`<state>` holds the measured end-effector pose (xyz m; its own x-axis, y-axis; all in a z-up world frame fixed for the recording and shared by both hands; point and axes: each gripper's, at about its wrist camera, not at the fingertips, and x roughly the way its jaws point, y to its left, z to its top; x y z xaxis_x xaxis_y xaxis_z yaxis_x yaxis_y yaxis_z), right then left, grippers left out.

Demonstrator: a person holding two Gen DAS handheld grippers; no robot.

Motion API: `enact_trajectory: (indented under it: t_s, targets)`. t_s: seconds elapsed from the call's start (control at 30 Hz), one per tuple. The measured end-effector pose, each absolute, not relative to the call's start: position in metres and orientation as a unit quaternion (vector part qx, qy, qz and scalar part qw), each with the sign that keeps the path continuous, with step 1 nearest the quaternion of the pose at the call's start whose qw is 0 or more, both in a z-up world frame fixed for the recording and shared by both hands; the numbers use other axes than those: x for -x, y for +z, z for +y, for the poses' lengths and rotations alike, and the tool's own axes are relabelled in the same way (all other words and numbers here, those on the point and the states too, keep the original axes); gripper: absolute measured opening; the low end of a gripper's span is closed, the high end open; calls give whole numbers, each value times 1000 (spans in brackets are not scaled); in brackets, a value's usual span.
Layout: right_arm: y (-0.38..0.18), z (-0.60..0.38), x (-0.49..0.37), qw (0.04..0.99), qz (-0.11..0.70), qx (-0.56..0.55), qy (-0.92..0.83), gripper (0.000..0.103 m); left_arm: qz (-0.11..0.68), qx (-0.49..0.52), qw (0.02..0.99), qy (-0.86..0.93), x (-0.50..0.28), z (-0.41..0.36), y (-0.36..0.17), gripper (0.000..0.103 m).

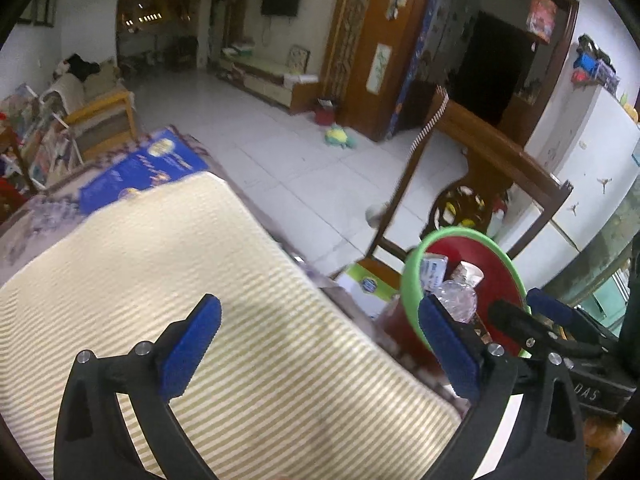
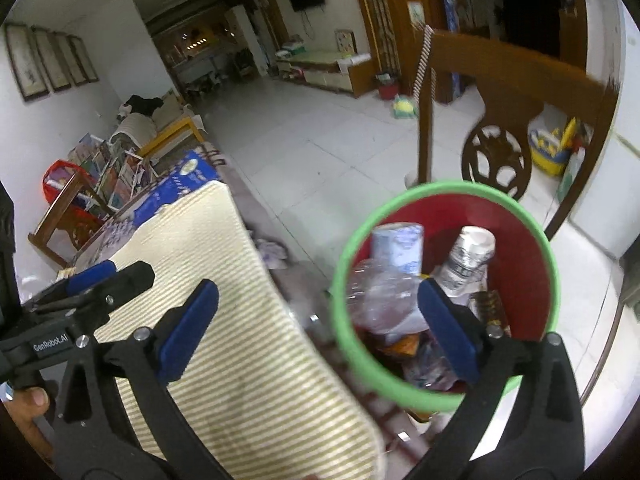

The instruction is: Collect trash

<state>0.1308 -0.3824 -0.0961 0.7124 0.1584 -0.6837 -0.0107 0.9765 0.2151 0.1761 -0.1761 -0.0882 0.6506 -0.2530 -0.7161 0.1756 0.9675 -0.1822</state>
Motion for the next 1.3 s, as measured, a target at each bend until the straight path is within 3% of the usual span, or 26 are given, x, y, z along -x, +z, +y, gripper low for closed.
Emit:
enact_trajectory:
  t_s: [0.33, 0.43, 0.6, 1.3]
  targets:
    - [-36, -264, -51, 987, 159, -14, 33, 98, 218, 68, 973, -18, -89, -64, -21, 95]
    - [-32, -241, -41, 990, 137, 3, 31, 98, 178, 61, 982, 5, -68, -45, -7, 95]
    - [-34, -235, -38, 983, 158, -61, 65, 98, 167, 76, 983, 20, -52, -20, 0, 95]
    - [-36, -208, -27, 980, 190, -14, 56, 98, 200, 120, 970, 65, -27, 13, -12, 95]
